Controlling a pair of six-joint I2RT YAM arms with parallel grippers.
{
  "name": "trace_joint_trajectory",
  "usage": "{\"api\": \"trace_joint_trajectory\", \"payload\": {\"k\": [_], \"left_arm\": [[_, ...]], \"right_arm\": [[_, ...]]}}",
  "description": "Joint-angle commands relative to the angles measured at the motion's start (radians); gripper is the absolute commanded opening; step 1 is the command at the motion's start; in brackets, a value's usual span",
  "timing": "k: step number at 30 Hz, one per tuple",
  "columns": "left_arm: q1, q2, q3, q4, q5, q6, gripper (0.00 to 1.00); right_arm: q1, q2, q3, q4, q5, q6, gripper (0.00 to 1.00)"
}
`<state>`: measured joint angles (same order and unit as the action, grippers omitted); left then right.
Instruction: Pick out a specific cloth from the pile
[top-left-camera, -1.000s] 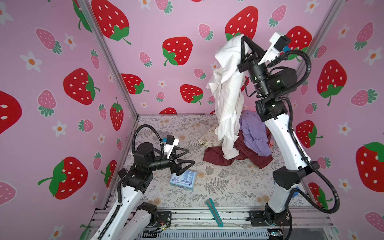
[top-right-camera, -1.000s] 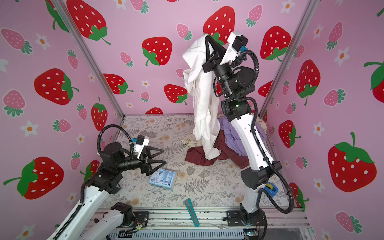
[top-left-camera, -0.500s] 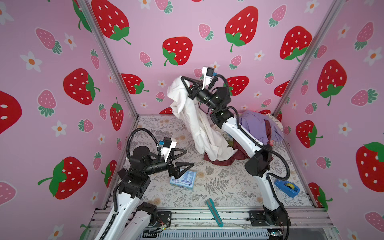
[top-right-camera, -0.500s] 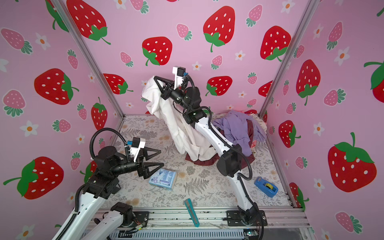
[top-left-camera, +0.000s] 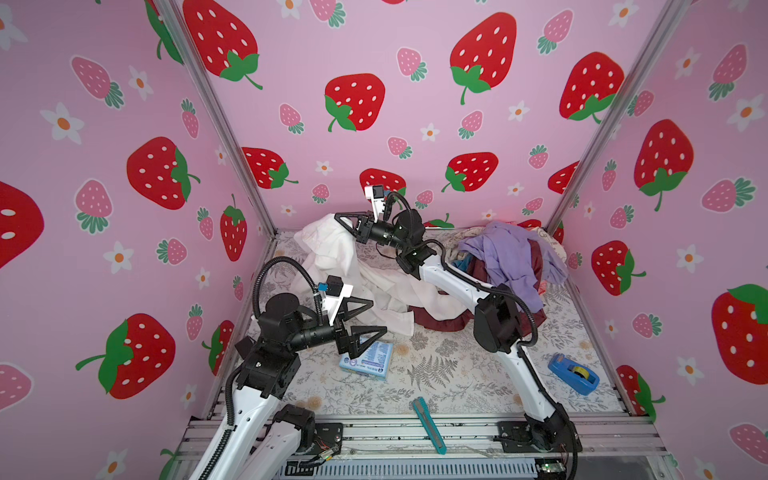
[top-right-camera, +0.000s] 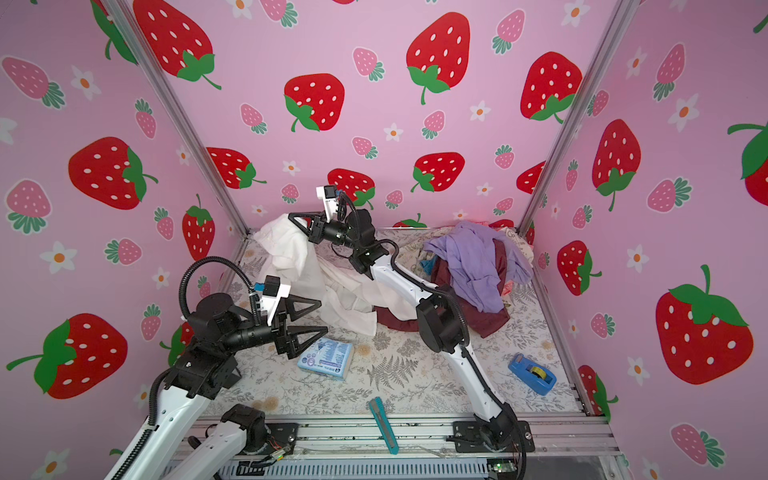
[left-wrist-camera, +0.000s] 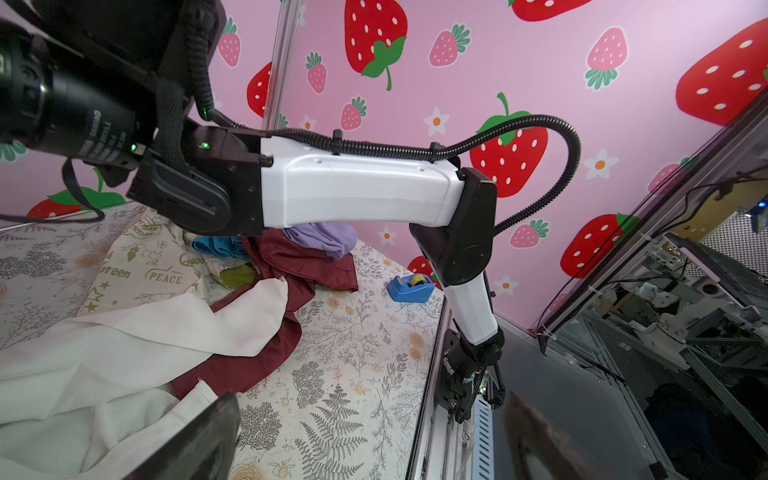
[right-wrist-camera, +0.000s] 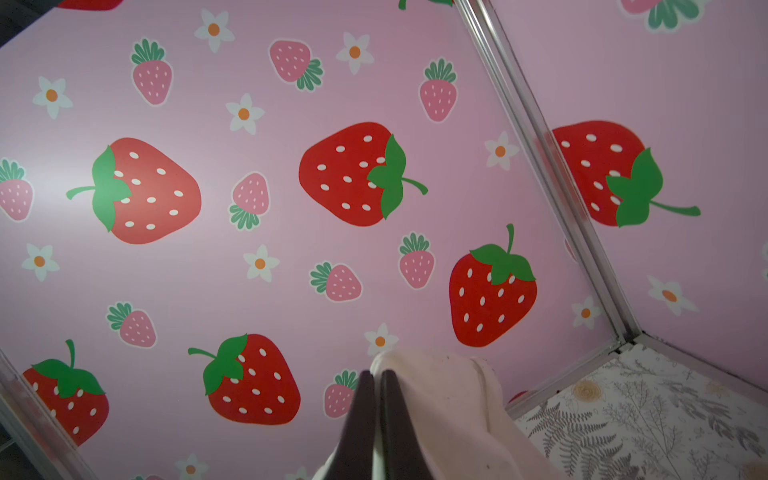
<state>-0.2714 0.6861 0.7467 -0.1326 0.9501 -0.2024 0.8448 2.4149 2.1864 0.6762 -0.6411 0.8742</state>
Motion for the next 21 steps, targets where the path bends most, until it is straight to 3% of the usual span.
{"api": "trace_joint_trajectory", "payload": {"k": [1, 13, 21], "left_arm": [[-0.006, -0.011, -0.001, 0.006, 0.005, 0.020, 0.99], [-0.006, -0.008, -0.004, 0.014, 0.004, 0.017, 0.99], [-0.007, -0.007, -0.006, 0.016, 0.004, 0.016, 0.99]], "right_arm": [[0.009, -0.032, -0.096, 0.040, -0.100, 0.014, 0.00], [-0.017, -0.197, -0.438, -0.190, -0.030, -0.246, 0.00], [-0.020, -0.234, -0.458, -0.497, 0.126, -0.484, 0.00]]}}
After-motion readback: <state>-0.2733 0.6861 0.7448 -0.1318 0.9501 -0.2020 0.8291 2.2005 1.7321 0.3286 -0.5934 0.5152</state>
